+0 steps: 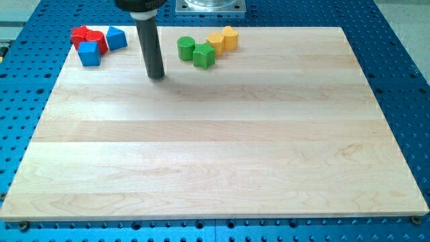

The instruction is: Push the green circle into the yellow hexagon

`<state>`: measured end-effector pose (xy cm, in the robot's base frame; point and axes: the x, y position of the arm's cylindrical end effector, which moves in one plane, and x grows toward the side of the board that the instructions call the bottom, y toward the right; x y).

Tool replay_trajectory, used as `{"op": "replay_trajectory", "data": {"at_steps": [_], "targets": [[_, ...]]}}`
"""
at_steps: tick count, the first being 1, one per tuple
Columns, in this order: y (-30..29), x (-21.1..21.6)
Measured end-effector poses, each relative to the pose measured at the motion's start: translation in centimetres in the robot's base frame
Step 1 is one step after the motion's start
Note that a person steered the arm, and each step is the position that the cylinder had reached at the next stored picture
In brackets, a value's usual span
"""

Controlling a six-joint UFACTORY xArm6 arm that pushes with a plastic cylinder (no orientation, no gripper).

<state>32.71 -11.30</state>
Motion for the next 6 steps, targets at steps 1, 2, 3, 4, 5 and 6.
{"op": "replay_trajectory", "data": {"at_steps": [1, 2, 3, 4, 5, 6], "targets": [[0.7, -4.2], [5.0, -6.6], [9.7, -6.8], [9.5, -8.1], [10.7, -10.2], [14.7, -10.2]]}}
